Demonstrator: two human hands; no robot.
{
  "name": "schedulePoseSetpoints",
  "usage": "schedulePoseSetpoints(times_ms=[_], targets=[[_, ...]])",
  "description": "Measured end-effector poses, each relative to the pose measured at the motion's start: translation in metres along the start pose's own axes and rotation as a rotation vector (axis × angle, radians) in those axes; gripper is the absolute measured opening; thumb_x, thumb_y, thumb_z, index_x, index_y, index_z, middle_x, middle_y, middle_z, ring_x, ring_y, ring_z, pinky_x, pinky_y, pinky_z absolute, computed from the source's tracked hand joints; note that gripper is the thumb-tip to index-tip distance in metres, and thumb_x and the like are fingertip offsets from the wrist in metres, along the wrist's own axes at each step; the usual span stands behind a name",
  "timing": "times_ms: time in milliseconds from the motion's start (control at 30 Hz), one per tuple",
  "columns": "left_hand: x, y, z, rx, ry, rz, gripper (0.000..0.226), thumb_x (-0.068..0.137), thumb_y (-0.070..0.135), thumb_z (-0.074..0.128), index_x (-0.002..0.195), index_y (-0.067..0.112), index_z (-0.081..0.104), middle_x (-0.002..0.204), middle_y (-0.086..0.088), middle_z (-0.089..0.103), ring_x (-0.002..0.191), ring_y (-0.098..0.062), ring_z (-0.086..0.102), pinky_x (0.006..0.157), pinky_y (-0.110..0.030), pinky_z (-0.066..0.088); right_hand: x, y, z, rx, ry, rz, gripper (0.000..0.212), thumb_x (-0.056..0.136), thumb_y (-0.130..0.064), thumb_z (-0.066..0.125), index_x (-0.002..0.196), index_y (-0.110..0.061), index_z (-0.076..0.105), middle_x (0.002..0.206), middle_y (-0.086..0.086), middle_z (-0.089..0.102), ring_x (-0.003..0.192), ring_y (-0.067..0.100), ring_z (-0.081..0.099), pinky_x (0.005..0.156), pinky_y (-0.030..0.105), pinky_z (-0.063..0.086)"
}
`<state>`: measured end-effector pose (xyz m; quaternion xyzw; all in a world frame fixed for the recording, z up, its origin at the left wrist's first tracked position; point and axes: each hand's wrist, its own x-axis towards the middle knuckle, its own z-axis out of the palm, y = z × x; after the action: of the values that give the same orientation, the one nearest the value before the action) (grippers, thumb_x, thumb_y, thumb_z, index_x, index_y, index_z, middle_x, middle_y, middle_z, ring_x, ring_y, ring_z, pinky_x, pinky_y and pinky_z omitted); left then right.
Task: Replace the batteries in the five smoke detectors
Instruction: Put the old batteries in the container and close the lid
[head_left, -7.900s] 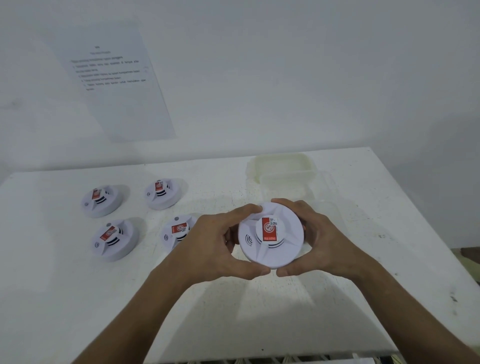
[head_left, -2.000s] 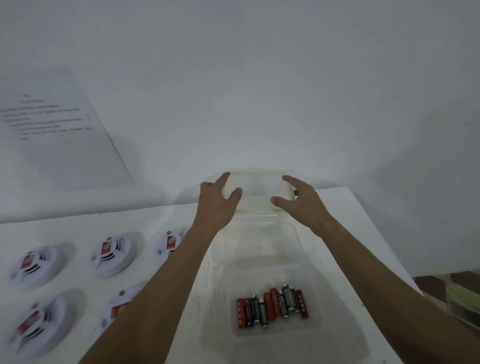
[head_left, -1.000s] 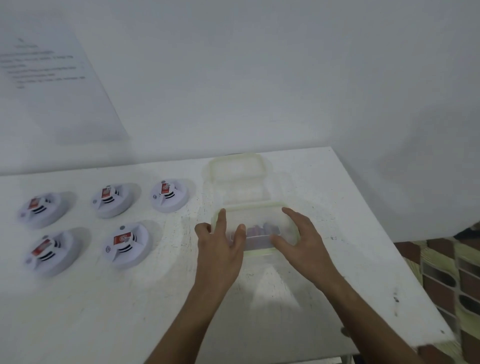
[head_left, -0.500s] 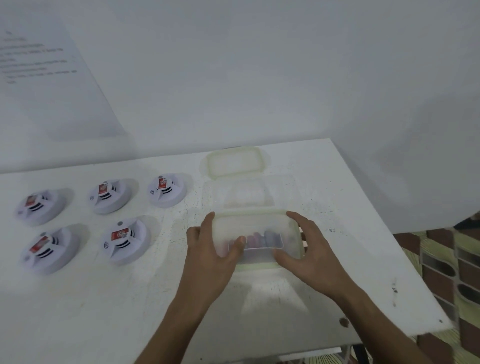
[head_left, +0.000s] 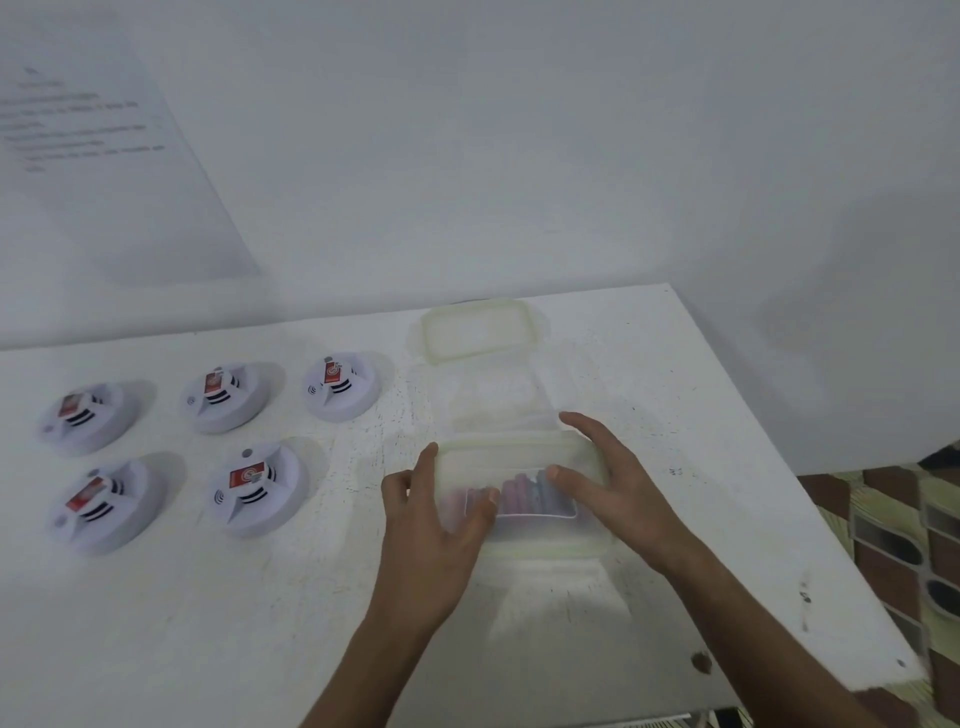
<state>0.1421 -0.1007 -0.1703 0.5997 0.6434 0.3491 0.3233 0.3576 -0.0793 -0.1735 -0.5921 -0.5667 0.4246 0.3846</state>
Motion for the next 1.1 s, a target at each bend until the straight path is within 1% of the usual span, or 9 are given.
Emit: schedulePoseSetpoints(times_ms=[133, 200, 333, 433, 533, 633, 700, 900, 1100], targets=[[-0.001, 0.006, 0.004, -0.034, 0.023, -0.044, 0.070, 0.084, 0.057, 0.061, 0.144, 0.039, 0.030, 0.122, 0.011, 0.033, 0.100, 0.032, 0.034, 0.067, -0.001, 0.037, 0.007, 0.000, 0.005, 0.036, 0.027, 0.007, 0.053, 0.091, -0.034, 0.071, 0.137, -0.046, 0.047, 0.135, -0.032, 0.049, 0.122, -0.010, 0.049, 0.100, 0.017, 0.038], [-0.002, 0.007, 0.005, -0.038, 0.052, -0.069, 0.073, 0.082, 0.057, 0.064, 0.142, 0.035, 0.030, 0.121, 0.012, 0.031, 0.099, 0.014, 0.043, 0.075, -0.009, 0.035, 0.010, -0.003, 0.004, 0.024, -0.006, 0.015, 0.055, 0.092, -0.034, 0.070, 0.140, -0.042, 0.047, 0.142, -0.024, 0.048, 0.127, -0.002, 0.048, 0.108, 0.026, 0.037], [0.001, 0.005, 0.001, 0.044, 0.041, -0.088, 0.073, 0.077, 0.058, 0.066, 0.136, 0.029, 0.033, 0.122, 0.010, 0.032, 0.101, -0.008, 0.046, 0.082, -0.025, 0.041, 0.009, -0.005, 0.000, -0.009, -0.028, -0.019, 0.055, 0.091, -0.033, 0.071, 0.140, -0.040, 0.048, 0.143, -0.024, 0.049, 0.127, -0.011, 0.045, 0.114, 0.029, 0.036], [0.008, 0.004, -0.008, 0.035, -0.031, -0.034, 0.084, 0.075, 0.058, 0.071, 0.142, 0.028, 0.030, 0.130, 0.015, 0.026, 0.115, -0.004, 0.041, 0.091, -0.021, 0.036, 0.001, -0.005, -0.006, -0.005, -0.039, -0.043, 0.063, 0.082, -0.053, 0.075, 0.138, -0.044, 0.048, 0.141, -0.032, 0.047, 0.127, -0.004, 0.049, 0.111, 0.036, 0.044], [0.017, 0.001, -0.021, 0.023, -0.239, 0.132, 0.110, 0.058, 0.069, 0.078, 0.146, 0.044, 0.017, 0.139, 0.035, 0.016, 0.131, 0.019, 0.019, 0.098, -0.002, 0.022, -0.007, -0.003, -0.013, -0.016, -0.149, -0.056, 0.085, 0.068, -0.064, 0.079, 0.142, -0.053, 0.039, 0.148, -0.033, 0.038, 0.137, 0.002, 0.043, 0.113, 0.042, 0.042], [0.023, -0.003, -0.031, 0.145, -0.493, 0.211, 0.135, 0.039, 0.078, 0.083, 0.142, 0.064, -0.003, 0.145, 0.047, -0.006, 0.139, 0.020, -0.006, 0.113, -0.021, 0.015, -0.012, -0.001, -0.016, -0.076, -0.275, -0.076, 0.115, 0.054, -0.062, 0.089, 0.147, -0.056, 0.022, 0.154, -0.036, 0.022, 0.145, -0.006, 0.024, 0.117, 0.035, 0.032], [0.026, -0.006, -0.032, 0.212, -0.529, 0.262, 0.140, 0.039, 0.075, 0.085, 0.141, 0.065, -0.009, 0.141, 0.051, -0.014, 0.139, 0.018, -0.012, 0.113, -0.029, 0.014, -0.013, -0.001, -0.017, -0.112, -0.314, -0.091, 0.130, 0.046, -0.059, 0.094, 0.149, -0.057, 0.014, 0.154, -0.036, 0.018, 0.144, -0.009, 0.020, 0.115, 0.028, 0.031], [0.033, -0.005, -0.025, 0.277, -0.446, 0.319, 0.134, 0.046, 0.064, 0.086, 0.142, 0.061, -0.007, 0.146, 0.034, 0.008, 0.137, -0.001, 0.015, 0.107, -0.033, 0.027, -0.010, -0.001, -0.017, -0.141, -0.335, -0.120, 0.139, 0.045, -0.046, 0.099, 0.151, -0.055, 0.009, 0.149, -0.030, 0.022, 0.139, -0.007, 0.027, 0.111, 0.028, 0.039], [0.033, -0.002, -0.023, 0.325, -0.416, 0.373, 0.127, 0.050, 0.056, 0.084, 0.148, 0.047, 0.004, 0.139, 0.022, 0.020, 0.128, -0.006, 0.026, 0.106, -0.037, 0.035, -0.007, 0.004, -0.013, -0.130, -0.297, -0.152, 0.131, 0.051, -0.027, 0.100, 0.152, -0.044, 0.017, 0.148, -0.020, 0.026, 0.135, -0.008, 0.031, 0.100, 0.010, 0.043]])
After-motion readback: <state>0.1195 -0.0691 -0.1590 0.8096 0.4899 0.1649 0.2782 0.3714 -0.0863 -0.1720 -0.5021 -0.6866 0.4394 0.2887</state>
